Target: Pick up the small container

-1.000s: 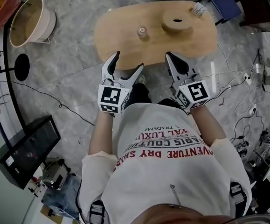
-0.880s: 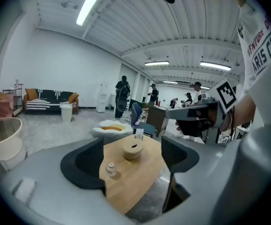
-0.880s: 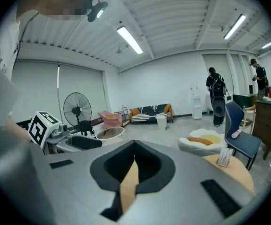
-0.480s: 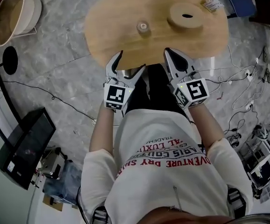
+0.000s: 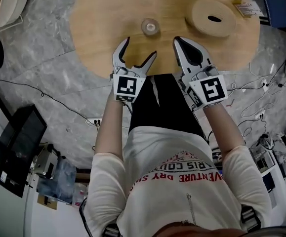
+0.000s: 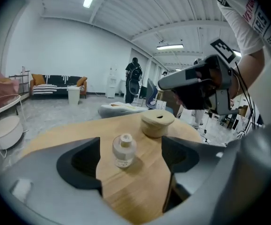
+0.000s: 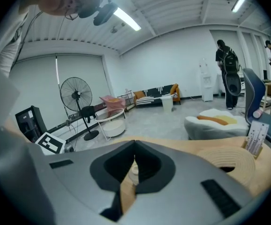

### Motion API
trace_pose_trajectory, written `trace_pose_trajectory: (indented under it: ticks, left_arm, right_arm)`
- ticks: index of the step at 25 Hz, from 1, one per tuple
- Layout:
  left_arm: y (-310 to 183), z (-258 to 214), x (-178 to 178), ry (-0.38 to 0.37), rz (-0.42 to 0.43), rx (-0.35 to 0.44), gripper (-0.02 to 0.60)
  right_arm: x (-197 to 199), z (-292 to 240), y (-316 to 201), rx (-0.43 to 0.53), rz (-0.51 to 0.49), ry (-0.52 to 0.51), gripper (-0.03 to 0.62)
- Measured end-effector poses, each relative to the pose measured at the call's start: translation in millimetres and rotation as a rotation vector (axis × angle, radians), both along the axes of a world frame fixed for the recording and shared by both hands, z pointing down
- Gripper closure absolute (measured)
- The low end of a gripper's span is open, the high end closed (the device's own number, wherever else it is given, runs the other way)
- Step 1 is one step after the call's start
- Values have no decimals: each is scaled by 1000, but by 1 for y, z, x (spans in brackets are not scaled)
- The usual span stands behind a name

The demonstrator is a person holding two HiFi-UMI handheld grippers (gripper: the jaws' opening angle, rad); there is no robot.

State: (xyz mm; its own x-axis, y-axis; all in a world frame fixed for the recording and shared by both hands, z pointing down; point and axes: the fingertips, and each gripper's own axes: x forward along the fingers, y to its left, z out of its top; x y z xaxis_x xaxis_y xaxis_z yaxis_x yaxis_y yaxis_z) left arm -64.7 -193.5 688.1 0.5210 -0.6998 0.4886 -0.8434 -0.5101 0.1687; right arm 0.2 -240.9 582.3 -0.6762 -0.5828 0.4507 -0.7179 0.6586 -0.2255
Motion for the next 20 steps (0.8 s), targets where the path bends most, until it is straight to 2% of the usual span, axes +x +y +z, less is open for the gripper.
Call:
trace_pose_trajectory:
  ticks: [8, 20]
  left_arm:
    - [-33, 72, 19, -61, -23, 5, 161]
    - [-76, 99, 30, -70, -84, 30, 163]
  right_arm:
    - [2, 56, -24, 12, -21, 5, 598]
    - [23, 102, -49, 7, 3, 13, 599]
